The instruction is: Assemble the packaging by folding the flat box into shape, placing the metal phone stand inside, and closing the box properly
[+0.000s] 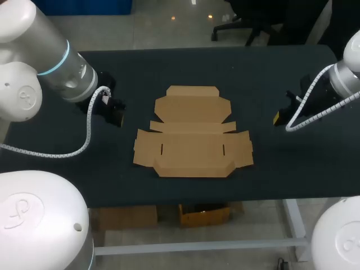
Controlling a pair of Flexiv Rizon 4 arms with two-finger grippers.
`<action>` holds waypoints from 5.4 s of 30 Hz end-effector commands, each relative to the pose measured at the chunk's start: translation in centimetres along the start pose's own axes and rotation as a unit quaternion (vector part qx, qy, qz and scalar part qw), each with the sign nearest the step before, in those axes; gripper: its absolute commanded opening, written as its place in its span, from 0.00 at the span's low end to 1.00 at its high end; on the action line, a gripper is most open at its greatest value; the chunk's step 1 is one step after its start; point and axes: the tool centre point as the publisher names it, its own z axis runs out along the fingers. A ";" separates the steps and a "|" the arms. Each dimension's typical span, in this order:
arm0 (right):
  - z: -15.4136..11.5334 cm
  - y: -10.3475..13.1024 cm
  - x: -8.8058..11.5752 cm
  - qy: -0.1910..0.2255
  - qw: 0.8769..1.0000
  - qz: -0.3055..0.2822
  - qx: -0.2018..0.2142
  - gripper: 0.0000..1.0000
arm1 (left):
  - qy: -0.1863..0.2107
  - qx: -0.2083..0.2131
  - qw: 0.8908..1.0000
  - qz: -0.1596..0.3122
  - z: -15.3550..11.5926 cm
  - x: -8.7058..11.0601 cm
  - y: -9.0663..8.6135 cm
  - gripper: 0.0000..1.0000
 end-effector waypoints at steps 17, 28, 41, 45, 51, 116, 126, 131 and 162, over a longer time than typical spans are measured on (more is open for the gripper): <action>3.4 2.1 -0.6 0.014 0.999 -0.026 0.042 0.00 | 0.025 -0.020 0.999 0.032 3.0 -0.4 -2.7 0.00; 5.2 1.6 -1.1 0.023 0.998 -0.020 0.051 0.00 | 0.031 -0.012 0.999 0.008 4.5 -0.8 -3.9 0.00; 5.5 1.4 -1.4 0.026 0.998 -0.015 0.053 0.00 | 0.028 -0.013 1.000 0.002 5.2 -0.7 -4.3 0.00; 5.5 1.4 -1.4 0.026 0.998 -0.015 0.053 0.00 | 0.028 -0.013 1.000 0.002 5.2 -0.7 -4.3 0.00; 6.1 1.9 -1.1 0.030 0.998 -0.028 0.054 0.00 | 0.044 -0.009 0.999 0.005 6.0 -0.7 -4.8 0.00; 11.5 5.0 -0.8 0.060 0.994 -0.036 0.083 0.00 | 0.112 -0.031 0.993 0.027 12.7 0.7 -7.0 0.00; 12.3 5.0 -0.5 0.060 0.993 -0.040 0.089 0.00 | 0.111 -0.034 0.993 0.028 12.8 1.0 -6.6 0.00; 12.4 5.2 -0.5 0.059 0.993 -0.045 0.090 0.00 | 0.112 -0.035 0.993 0.030 12.8 1.1 -6.5 0.00; 12.4 6.7 -0.6 0.056 0.990 -0.093 0.089 0.00 | 0.109 -0.029 0.993 0.036 12.1 1.7 -6.1 0.00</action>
